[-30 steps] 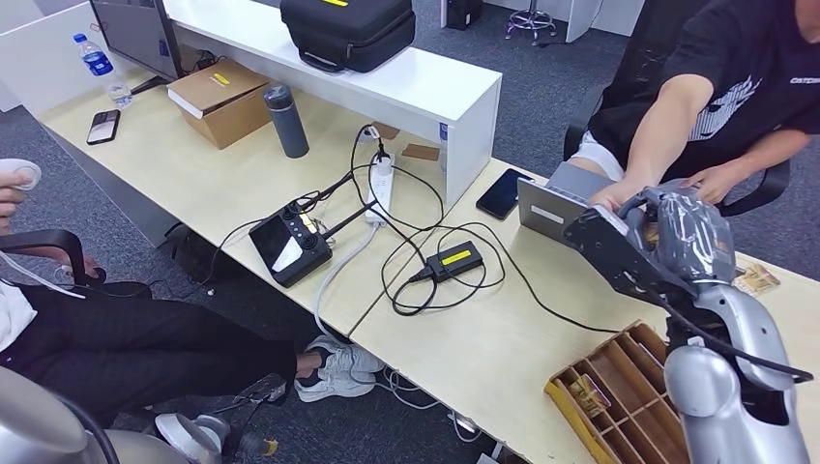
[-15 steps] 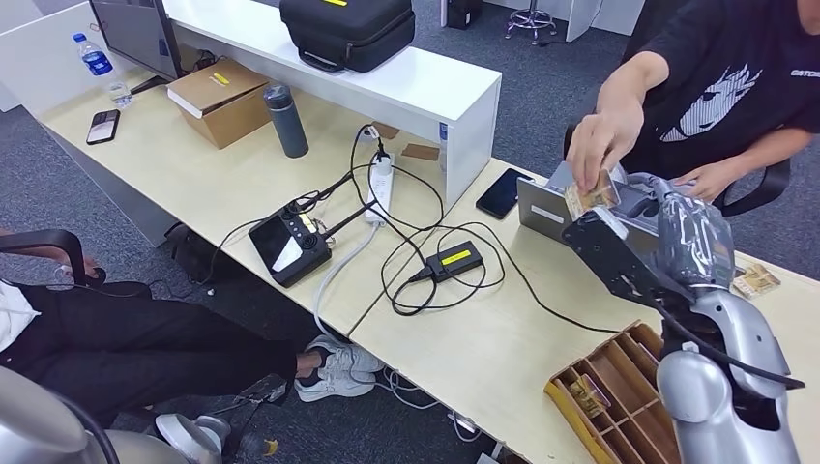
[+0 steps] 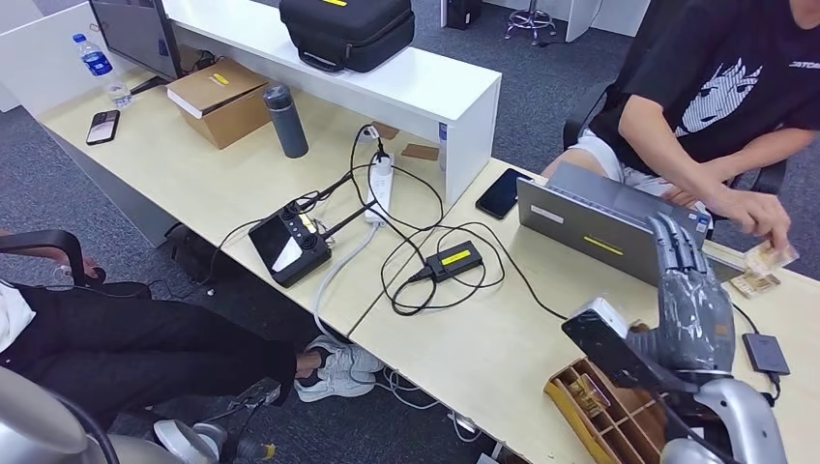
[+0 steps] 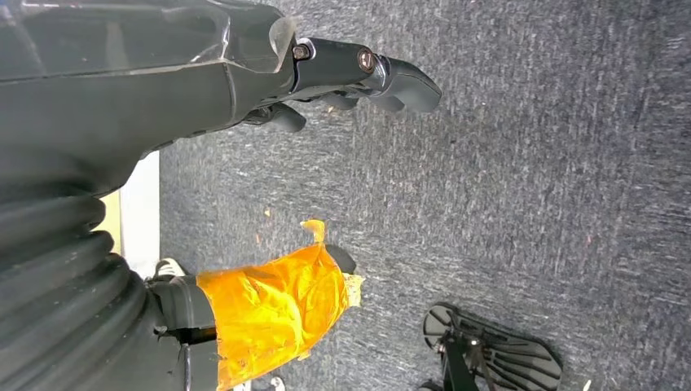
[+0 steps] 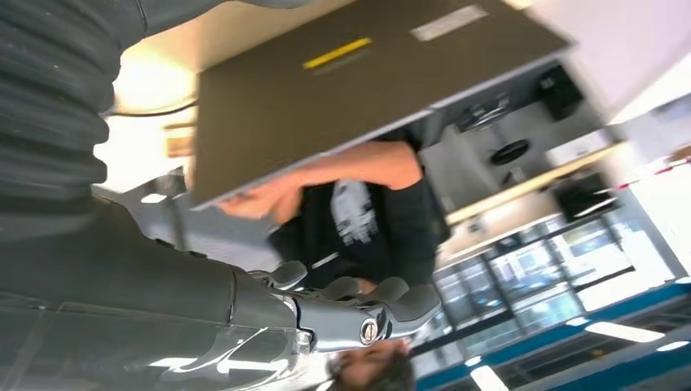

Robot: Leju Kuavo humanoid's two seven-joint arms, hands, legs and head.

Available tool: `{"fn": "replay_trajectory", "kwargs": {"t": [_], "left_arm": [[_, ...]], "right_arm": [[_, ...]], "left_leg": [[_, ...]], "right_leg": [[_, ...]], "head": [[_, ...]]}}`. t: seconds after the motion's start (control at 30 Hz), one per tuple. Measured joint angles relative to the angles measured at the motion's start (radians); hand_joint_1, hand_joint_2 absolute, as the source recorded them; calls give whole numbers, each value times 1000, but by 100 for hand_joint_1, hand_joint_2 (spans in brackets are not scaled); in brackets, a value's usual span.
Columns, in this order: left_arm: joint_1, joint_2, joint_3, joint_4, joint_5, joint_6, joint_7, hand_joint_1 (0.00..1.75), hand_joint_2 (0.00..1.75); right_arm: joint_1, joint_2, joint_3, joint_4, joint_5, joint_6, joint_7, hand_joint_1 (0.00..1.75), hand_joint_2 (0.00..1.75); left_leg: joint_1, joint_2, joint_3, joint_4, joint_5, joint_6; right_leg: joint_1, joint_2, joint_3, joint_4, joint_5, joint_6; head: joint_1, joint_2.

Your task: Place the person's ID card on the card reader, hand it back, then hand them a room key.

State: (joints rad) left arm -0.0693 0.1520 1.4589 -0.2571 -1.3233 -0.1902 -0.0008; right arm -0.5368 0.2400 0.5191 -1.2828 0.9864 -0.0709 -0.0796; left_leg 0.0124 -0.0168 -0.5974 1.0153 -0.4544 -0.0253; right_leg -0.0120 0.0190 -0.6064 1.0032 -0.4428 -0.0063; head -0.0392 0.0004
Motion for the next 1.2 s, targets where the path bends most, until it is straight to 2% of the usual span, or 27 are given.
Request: {"fn": "replay_trajectory", "kwargs": {"t": [0.13,0.27,0.8,1.07,1.2], "left_arm": [[3,-8,2,0,13,10,7,0,175],[3,-11,3,0,15,12,11,0,175],[3,-15,3,0,16,12,11,0,175],[3,-24,3,0,24,18,11,0,175],[3,-29,3,0,26,22,11,0,175]], "right_arm": [[71,-29,5,-12,109,-32,47,0,175],[108,-42,5,10,146,-33,66,0,175],[142,-50,-23,96,227,-73,81,0,175],[154,-50,-34,125,467,-177,165,0,175],[159,-50,-40,129,507,-181,178,0,175]], "left_leg": [[0,0,0,0,0,0],[0,0,0,0,0,0],[0,0,0,0,0,0],[0,0,0,0,0,0],[0,0,0,0,0,0]], "right_leg": [[0,0,0,0,-1,-1],[0,0,0,0,-1,-1],[0,0,0,0,-1,-1],[0,0,0,0,-1,-1],[0,0,0,0,-1,-1]], "head": [[0,0],[0,0],[0,0],[0,0],[0,0]]}}
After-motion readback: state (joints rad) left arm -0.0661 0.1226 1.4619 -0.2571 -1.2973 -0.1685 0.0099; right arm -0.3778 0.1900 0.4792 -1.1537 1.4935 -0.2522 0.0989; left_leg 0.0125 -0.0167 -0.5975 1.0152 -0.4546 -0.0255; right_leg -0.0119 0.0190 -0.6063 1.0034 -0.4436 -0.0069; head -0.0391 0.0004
